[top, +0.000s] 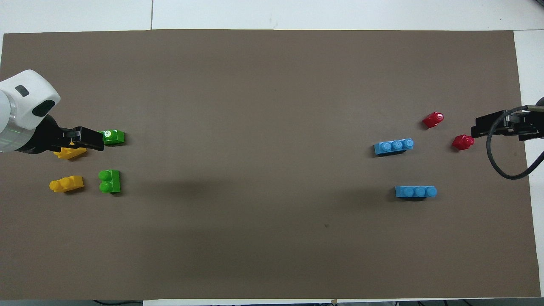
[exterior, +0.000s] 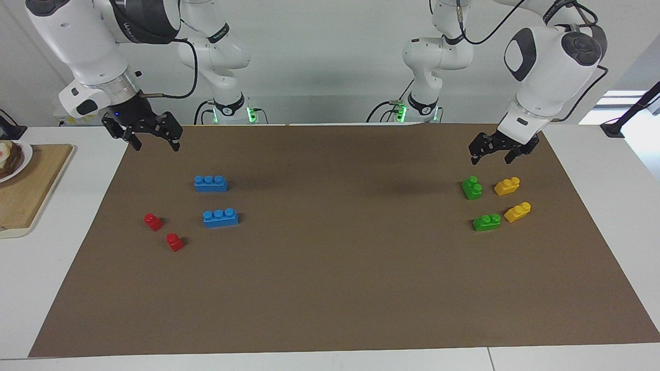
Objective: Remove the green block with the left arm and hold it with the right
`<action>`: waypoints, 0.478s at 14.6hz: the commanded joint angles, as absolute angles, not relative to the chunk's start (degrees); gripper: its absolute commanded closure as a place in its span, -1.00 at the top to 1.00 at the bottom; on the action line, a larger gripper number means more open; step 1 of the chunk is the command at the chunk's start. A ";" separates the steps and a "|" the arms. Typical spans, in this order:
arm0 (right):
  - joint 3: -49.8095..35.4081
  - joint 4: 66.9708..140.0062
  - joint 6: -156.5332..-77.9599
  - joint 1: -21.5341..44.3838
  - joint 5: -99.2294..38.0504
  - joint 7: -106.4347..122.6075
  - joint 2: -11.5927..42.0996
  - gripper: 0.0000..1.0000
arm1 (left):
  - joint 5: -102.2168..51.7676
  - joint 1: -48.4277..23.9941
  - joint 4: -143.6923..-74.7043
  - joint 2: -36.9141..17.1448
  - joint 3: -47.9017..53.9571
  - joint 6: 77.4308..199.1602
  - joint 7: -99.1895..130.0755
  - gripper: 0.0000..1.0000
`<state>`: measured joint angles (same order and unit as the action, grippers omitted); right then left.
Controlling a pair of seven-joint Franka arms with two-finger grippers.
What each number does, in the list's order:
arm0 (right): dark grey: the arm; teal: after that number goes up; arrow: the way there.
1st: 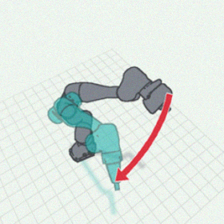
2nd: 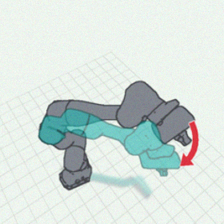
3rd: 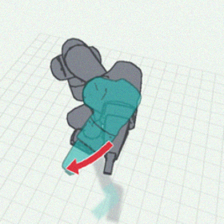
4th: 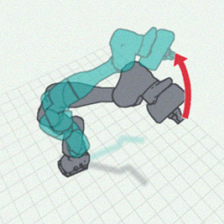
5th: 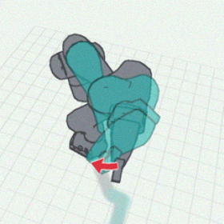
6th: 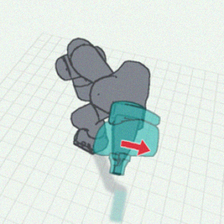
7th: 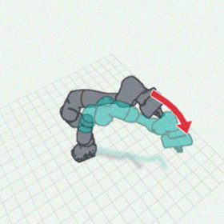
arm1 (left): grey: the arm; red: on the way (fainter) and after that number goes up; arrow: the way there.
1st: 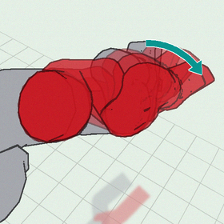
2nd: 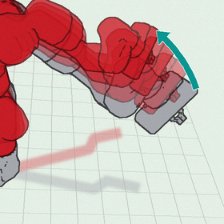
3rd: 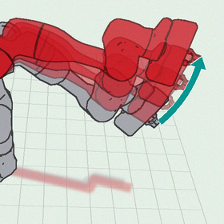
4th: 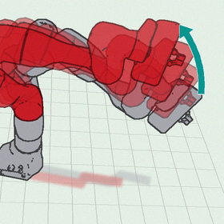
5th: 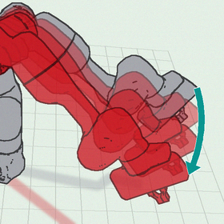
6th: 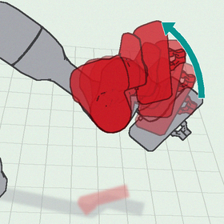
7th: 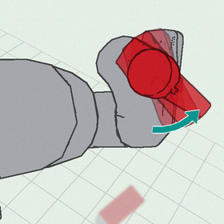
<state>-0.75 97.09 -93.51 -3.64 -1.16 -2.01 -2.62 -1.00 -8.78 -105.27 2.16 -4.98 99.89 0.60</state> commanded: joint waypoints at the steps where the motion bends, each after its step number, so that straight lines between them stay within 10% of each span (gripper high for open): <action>1: -1.14 97.65 -92.64 -4.04 0.26 -0.79 -3.34 1.00 | -1.14 -9.67 -100.15 1.59 -6.94 93.37 0.79 1.00; 7: -1.14 97.56 -92.81 -4.04 1.76 -0.44 -3.34 1.00 | -0.70 -8.79 -96.33 0.00 -6.42 91.40 0.09 1.00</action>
